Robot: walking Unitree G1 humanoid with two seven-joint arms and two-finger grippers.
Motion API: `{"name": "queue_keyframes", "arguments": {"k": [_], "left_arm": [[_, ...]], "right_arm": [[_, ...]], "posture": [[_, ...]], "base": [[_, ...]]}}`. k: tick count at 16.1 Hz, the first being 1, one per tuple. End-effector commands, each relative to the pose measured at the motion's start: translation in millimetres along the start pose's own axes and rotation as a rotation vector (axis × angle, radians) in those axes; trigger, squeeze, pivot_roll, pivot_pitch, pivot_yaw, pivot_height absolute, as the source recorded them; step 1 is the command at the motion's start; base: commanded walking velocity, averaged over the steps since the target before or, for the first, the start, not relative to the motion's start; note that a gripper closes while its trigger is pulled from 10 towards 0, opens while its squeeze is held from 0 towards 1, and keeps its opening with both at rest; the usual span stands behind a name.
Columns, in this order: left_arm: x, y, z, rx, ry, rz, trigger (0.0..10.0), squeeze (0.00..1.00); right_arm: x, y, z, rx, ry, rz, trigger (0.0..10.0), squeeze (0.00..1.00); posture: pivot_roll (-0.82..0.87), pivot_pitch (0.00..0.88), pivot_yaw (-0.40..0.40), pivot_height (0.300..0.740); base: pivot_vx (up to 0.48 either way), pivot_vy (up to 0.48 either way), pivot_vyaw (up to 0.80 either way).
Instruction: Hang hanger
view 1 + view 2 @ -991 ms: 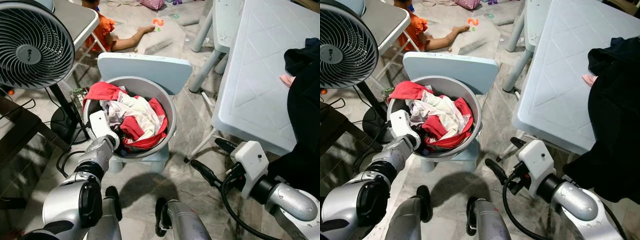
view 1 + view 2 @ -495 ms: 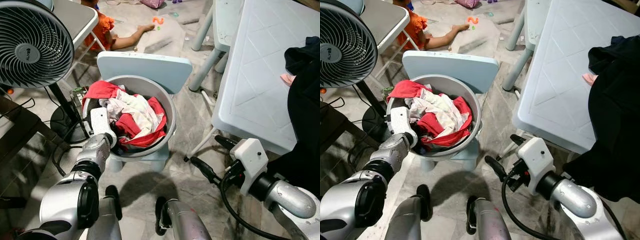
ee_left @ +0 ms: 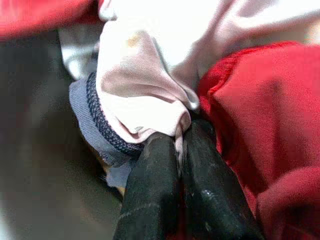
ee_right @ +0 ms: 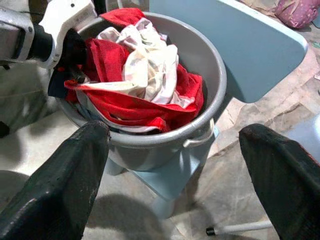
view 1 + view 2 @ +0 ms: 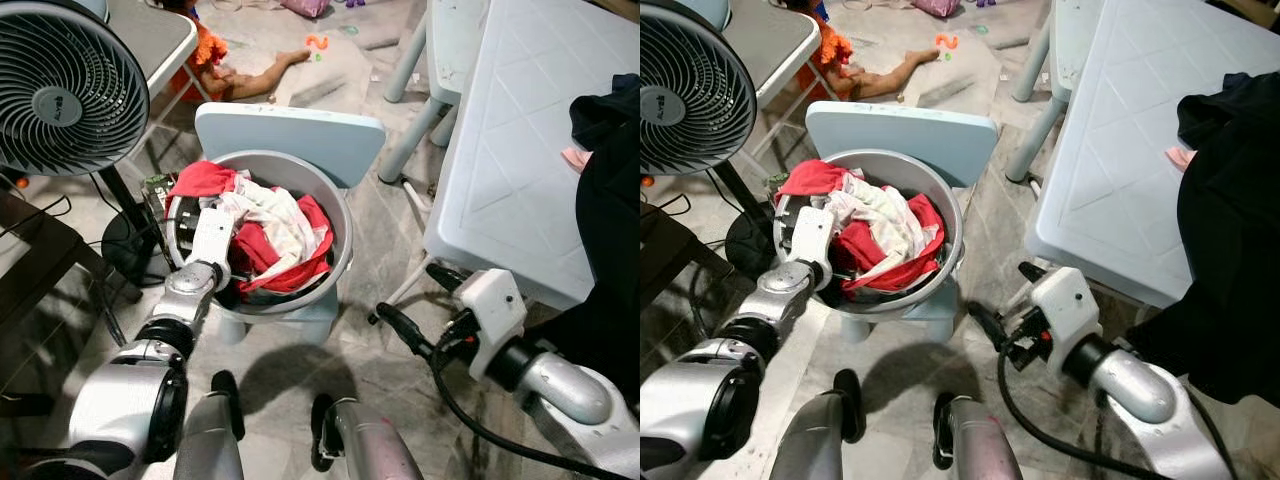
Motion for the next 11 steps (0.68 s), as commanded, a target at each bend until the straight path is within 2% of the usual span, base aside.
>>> {"name": "queue_keyframes", "arguments": {"k": [1, 2, 3, 4, 8, 9, 10, 11], "left_arm": [[-1.9, 0.6, 2, -0.019, -0.062, -0.005, 0.0, 0.0], [-0.2, 0.9, 4, -0.027, -0.118, -0.006, 0.0, 0.0], [1.8, 1.4, 8, -0.044, -0.215, -0.015, 0.0, 0.0], [5.6, 2.8, 17, -0.081, -0.388, -0.04, 0.0, 0.0], [5.6, 2.8, 17, -0.081, -0.388, -0.04, 0.0, 0.0], [14.6, 9.7, 38, -0.184, -0.572, -0.058, 0.0, 0.0], [17.8, 21.1, 59, -0.3, -0.713, -0.077, 0.0, 0.0], [15.3, 26.0, 64, -0.342, -0.759, -0.092, 0.0, 0.0]], "right_arm": [[-1.1, 1.2, -6, 0.022, 0.0, -0.009, 10.0, 0.0], [-1.5, -0.4, -7, 0.018, -0.001, -0.012, 10.0, 0.0], [-2.1, -2.6, -6, 0.011, -0.005, -0.016, 10.0, 0.0], [-2.6, -8.0, -7, -0.001, -0.011, -0.02, 10.0, 0.0], [-2.6, -8.0, -7, -0.001, -0.011, -0.02, 10.0, 0.0], [-1.7, -17.1, -8, -0.023, -0.025, -0.028, 10.0, 0.0], [-0.9, -26.6, -9, -0.048, -0.038, -0.039, 10.0, 0.0], [-0.9, -29.7, -10, -0.056, -0.042, -0.045, 10.0, 0.0]], "posture": [[-0.25, 0.248, -0.119, 0.74], [-0.25, 0.246, -0.118, 0.74], [-0.23, 0.24, -0.112, 0.74], [-0.2, 0.228, -0.1, 0.74], [-0.2, 0.228, -0.1, 0.74], [-0.13, 0.19, -0.058, 0.74], [-0.11, 0.183, -0.05, 0.74], [-0.11, 0.181, -0.048, 0.74]], "base": [[0.0, 0.0, 0.0], [0.0, 0.0, 0.0], [0.0, 0.0, 0.0], [0.0, 0.0, 0.0], [0.0, 0.0, 0.0], [0.0, 0.0, 0.0], [0.0, 0.0, 0.0], [0.0, 0.0, 0.0]]}}
Point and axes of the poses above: a point about 5 cm out from each wrist's last joint towards the gripper, its own y axis pointing back from the gripper into the wrist, its own z axis along the axis of the wrist's last joint, x = y × z, the point moved 6 cm from there along -y, pointing out of the wrist towards the gripper, and after that the axes turned 1 degree about -y, right-handed, at the moved point
